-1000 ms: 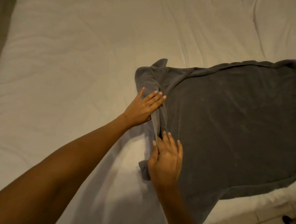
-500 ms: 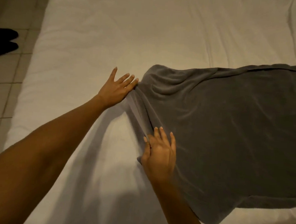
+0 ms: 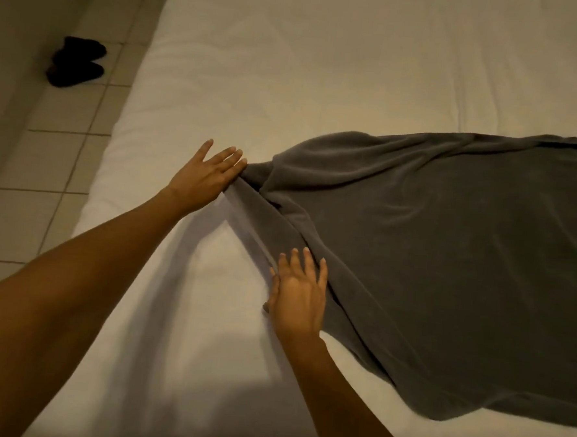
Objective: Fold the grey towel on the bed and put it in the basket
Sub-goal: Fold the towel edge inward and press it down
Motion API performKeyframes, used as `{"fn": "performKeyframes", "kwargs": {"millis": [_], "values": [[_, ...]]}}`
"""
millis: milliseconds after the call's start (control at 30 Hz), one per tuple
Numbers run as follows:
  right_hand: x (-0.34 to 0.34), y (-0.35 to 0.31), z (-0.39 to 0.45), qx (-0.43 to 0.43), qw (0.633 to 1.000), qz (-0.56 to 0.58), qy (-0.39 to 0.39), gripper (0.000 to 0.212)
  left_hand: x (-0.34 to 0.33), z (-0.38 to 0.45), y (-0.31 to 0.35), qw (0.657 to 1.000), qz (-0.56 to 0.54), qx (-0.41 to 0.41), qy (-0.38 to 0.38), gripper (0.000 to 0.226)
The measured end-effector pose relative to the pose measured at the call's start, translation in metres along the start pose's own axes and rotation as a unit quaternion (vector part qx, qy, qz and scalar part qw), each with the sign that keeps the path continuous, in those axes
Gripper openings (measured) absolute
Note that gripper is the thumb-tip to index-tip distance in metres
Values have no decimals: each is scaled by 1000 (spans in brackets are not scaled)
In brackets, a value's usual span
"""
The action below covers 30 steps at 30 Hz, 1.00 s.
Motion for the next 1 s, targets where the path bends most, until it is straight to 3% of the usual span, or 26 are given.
{"fn": "performKeyframes", "kwargs": {"millis": [67,233,400,533,633,733,800,1000], "values": [[-8,8,1,-2,1000,-10,-22,65,-3,7,11,1000,-19,7,0,56],[-21,11,3,-18,998,41,-40,53,-15,15,23,994,-100,52,6,53],[-49,4,-2,-61,991,-2,-121,61,-34,21,27,987,-153,53,19,51],[-57,-1,-8,-69,991,10,-117,60,-47,23,17,988,-144,51,26,54],[-50,-2,-14,-104,991,9,-78,55,-42,30,5,993,-116,11,33,55],[-34,2,-12,-176,983,31,36,45,-28,47,-4,995,-71,-66,38,61],[-19,9,-6,-222,969,59,91,52,-16,64,-8,993,-42,-98,53,64],[-3,41,3,-271,951,46,144,48,10,117,-8,989,11,-144,30,64]]}}
Point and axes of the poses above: each hand's wrist, its own z-axis towards the middle knuckle, its own x-axis out of the back of the hand, y = z × x, the point moved 4 cm from there along z, towards the middle knuckle, and after that the axes turned 11 degrees about -x, right-handed, at the moved point
